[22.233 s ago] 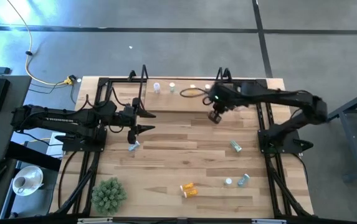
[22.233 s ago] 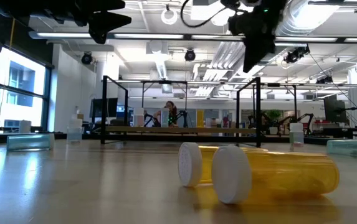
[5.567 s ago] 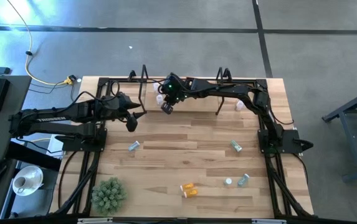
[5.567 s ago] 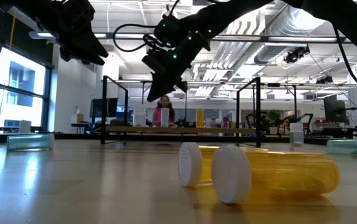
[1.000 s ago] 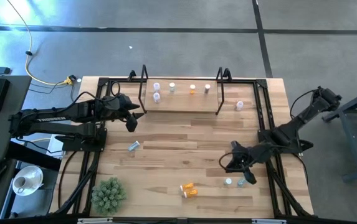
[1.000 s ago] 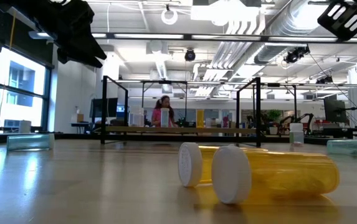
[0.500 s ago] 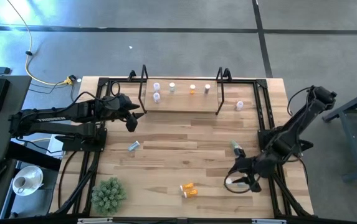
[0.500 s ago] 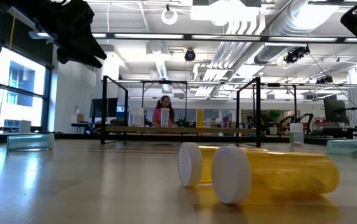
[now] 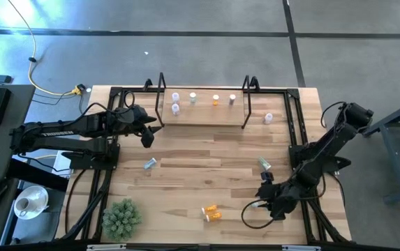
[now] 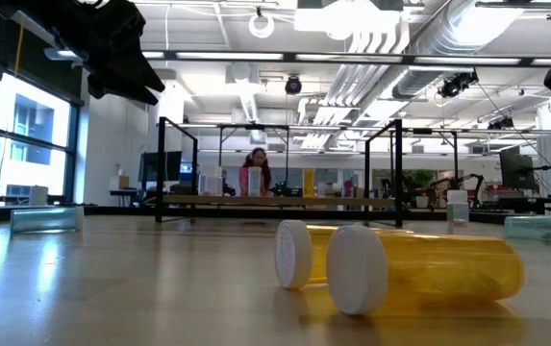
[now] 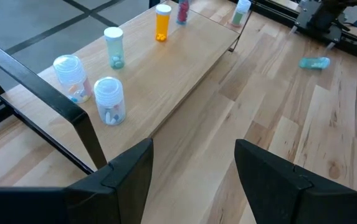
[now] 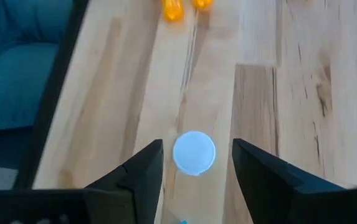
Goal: Pick and place medicine bottles onto shelf by color
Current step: Put the bottom green pill bottle on the shelf aligned with the other green pill bottle
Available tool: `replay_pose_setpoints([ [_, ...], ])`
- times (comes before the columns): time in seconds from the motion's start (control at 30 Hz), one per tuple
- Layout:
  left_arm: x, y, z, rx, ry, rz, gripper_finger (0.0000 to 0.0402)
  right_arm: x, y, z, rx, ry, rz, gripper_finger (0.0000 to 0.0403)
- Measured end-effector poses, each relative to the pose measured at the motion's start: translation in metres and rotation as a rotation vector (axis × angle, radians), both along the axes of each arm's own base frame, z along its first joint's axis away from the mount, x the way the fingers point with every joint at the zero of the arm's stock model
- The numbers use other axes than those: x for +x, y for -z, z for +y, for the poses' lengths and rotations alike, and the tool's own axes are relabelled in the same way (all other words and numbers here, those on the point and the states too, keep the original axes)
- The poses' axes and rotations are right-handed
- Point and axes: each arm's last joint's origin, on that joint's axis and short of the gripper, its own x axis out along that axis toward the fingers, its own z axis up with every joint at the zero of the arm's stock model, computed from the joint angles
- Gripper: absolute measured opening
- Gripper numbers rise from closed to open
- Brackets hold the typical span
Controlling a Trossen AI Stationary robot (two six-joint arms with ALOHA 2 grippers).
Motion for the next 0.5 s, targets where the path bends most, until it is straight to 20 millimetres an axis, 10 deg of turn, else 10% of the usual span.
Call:
replay_pose_setpoints([
  [0.5,-0.0001,0.0000,0.0000,0.000,0.000,0.000,0.0213,0.0036,0.0101,0.0046,0.014,0.045,0.036,0.0181],
])
